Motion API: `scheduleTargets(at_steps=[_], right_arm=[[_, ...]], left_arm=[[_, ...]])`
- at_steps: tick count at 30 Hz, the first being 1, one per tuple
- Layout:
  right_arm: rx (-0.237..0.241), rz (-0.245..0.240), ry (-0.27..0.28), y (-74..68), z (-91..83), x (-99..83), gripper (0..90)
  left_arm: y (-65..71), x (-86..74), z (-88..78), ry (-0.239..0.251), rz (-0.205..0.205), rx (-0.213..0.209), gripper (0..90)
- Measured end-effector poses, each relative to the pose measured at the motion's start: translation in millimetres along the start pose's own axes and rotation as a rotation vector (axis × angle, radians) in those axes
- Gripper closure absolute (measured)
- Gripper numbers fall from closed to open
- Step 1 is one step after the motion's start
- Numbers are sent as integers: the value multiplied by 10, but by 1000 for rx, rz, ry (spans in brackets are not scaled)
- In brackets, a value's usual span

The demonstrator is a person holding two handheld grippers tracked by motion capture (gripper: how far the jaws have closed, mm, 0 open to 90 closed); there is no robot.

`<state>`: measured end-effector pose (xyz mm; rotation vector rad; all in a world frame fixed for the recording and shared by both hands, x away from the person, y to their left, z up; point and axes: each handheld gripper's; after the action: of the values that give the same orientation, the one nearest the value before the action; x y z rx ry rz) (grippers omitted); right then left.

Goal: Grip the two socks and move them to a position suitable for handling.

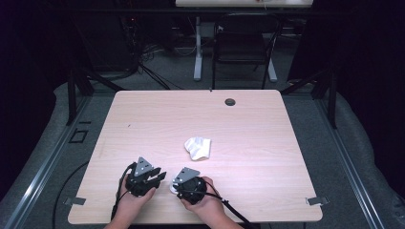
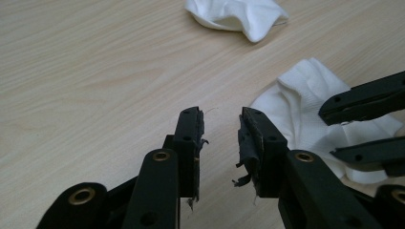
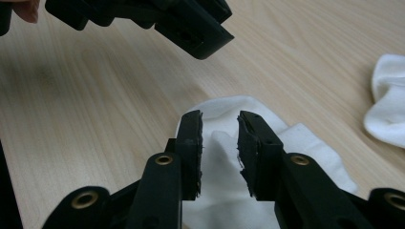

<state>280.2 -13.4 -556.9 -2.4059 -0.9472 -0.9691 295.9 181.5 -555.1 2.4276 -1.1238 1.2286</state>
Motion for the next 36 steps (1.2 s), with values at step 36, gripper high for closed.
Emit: scheduleTargets(at_steps=[36], right_arm=[[-29,11,71,108,-191,-42,884]], left_arm=[[351,120,129,-1,118,-49,701]])
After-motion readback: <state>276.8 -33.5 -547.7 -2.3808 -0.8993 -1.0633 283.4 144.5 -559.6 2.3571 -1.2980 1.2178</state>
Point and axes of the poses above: each handheld gripper's, and its own axes: z roughly forward along the jaws, x roughly out of its top, y roughly to its right, and after that the axes turned 13 degrees about z, right-handed
